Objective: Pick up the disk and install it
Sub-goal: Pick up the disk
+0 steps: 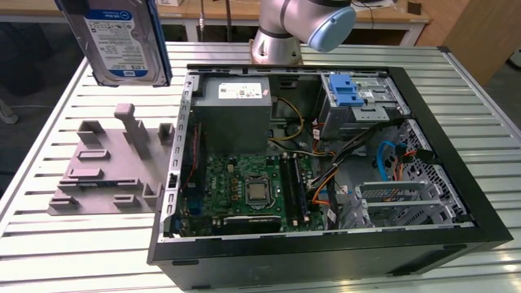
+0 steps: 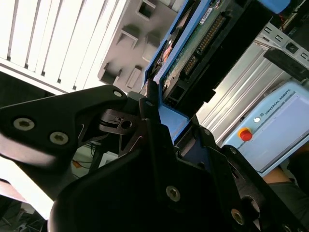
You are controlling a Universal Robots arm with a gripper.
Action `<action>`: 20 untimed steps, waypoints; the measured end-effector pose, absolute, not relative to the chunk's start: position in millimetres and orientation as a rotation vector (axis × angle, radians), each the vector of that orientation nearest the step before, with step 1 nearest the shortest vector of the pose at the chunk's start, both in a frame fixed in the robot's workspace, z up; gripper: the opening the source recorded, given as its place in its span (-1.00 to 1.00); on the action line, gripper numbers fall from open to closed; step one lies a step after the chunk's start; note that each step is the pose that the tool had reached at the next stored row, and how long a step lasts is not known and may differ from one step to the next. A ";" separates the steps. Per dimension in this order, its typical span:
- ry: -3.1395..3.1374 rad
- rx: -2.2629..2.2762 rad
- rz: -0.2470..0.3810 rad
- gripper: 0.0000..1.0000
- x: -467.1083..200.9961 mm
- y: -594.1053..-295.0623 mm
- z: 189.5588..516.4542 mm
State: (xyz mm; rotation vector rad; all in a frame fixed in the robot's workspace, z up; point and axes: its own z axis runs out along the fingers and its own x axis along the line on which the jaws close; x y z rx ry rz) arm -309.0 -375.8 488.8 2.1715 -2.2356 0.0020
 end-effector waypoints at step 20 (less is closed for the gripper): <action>-2.236 2.172 0.002 -0.27 -278.3 -393.4 488.5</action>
